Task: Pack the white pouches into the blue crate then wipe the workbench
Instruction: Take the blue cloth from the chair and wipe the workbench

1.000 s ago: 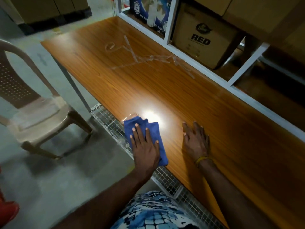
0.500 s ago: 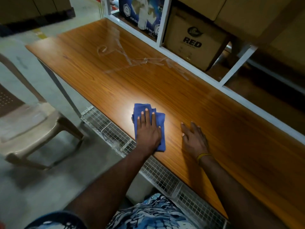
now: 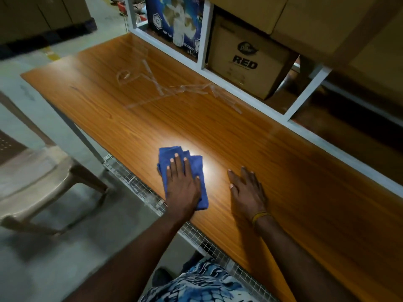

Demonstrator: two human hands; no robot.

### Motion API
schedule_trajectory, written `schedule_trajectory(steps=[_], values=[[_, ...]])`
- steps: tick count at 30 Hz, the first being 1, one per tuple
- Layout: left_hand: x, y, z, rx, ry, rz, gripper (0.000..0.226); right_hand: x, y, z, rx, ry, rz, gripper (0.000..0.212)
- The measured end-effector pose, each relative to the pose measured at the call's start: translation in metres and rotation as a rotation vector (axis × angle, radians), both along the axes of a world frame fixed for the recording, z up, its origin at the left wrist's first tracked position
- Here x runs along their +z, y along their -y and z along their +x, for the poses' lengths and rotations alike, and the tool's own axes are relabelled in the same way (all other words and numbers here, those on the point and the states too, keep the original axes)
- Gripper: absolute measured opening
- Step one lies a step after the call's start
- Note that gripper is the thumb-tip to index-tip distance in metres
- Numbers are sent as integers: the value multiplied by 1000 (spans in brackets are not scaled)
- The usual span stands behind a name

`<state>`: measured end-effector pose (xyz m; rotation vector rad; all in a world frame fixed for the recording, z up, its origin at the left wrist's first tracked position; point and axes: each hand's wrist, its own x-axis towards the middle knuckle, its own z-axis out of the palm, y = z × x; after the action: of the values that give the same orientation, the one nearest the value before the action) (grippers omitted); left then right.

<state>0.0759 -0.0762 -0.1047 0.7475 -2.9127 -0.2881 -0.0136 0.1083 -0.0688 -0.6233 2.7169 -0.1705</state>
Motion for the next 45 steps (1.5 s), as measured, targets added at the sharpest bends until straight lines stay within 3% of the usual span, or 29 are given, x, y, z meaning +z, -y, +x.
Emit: schedule_trajectory(steps=[7,17,23,34,45], values=[[-2,1,-23,-294,38,-6,67,1,6,-8,33,-21,-33,52],[3,15,-22,-426,51,16,67,-5,17,-22,20,-82,-105,52],[-3,28,-19,-518,73,32,67,4,49,-57,50,-6,-224,49],[7,60,-17,-744,74,126,70,23,134,-101,92,140,-386,32],[6,81,-10,-962,59,126,68,23,170,-109,244,185,-274,7]])
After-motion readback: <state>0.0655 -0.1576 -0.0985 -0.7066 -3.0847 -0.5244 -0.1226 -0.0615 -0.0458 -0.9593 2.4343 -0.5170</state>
